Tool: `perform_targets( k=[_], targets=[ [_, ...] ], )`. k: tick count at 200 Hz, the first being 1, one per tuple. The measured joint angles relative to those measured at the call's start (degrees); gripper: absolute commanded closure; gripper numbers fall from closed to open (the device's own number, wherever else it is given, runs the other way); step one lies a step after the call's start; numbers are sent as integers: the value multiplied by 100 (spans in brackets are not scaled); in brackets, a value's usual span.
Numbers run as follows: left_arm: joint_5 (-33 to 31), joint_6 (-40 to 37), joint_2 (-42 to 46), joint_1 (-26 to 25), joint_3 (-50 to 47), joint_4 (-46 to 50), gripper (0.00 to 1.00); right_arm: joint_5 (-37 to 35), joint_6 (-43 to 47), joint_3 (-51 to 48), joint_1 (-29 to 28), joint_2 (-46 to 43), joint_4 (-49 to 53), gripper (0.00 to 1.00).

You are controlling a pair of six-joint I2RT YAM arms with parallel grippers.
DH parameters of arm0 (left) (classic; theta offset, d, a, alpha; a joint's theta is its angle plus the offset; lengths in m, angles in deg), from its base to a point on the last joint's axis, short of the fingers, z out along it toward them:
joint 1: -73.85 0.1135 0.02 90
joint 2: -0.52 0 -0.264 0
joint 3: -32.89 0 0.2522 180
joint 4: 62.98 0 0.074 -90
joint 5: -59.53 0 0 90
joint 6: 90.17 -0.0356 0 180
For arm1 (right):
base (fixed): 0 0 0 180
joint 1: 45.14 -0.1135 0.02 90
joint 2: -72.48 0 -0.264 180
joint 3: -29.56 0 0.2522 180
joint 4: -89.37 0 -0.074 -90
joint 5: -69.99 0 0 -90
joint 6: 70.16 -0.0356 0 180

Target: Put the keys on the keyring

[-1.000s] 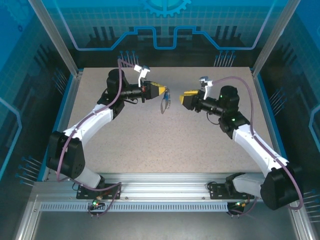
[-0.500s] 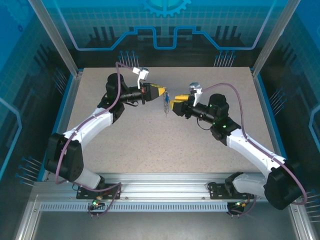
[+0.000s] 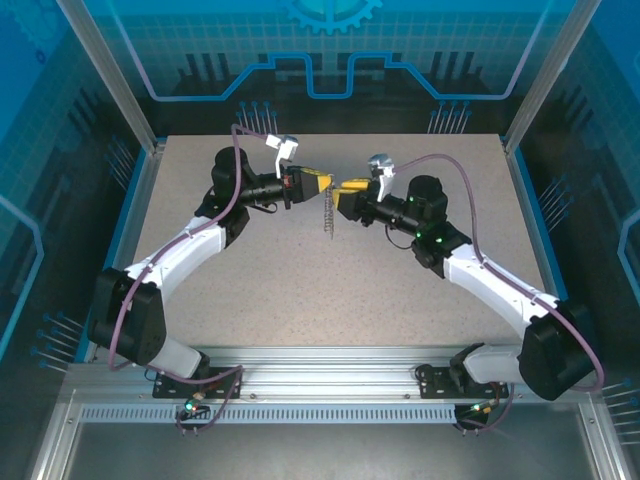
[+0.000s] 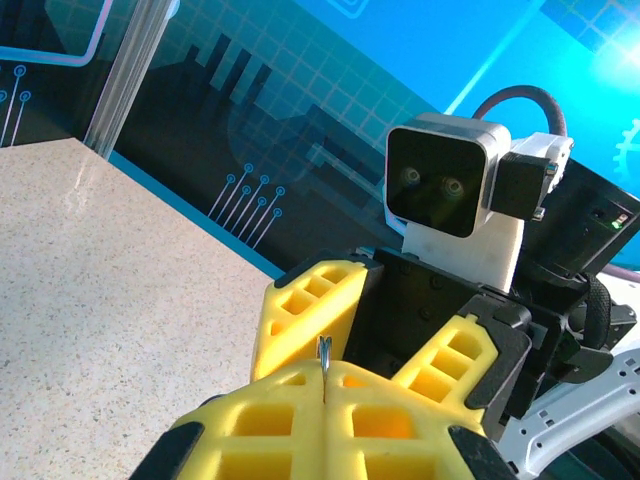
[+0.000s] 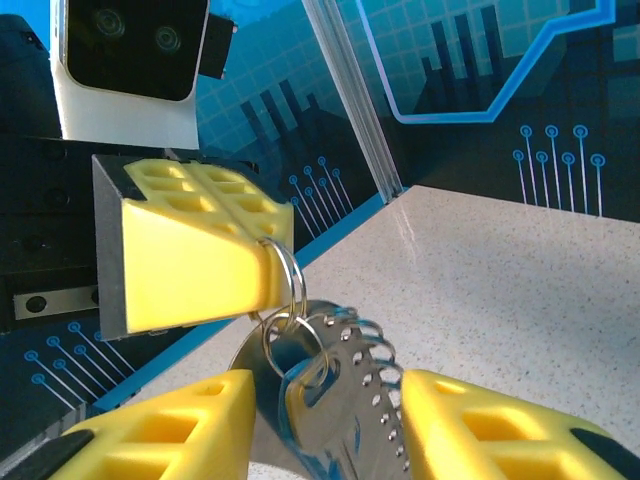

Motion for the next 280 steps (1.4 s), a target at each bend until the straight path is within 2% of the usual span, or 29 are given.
perform_targets(
  k=[67,135,214,280],
  targets=[
    [-48,50,0,0,-2,-114,100,190,63,79,-61,229,-50,100],
    [-50,214,0,0,-37,-334,100,306,72,76,-63,243,-160,100],
    [-323,302,2,24,-190,-420,100,306,7,348,-164,728,-254,100],
    [-363,245,42,22,-229,-455,100,291,-13,317,-160,645,-227,100]
  ],
)
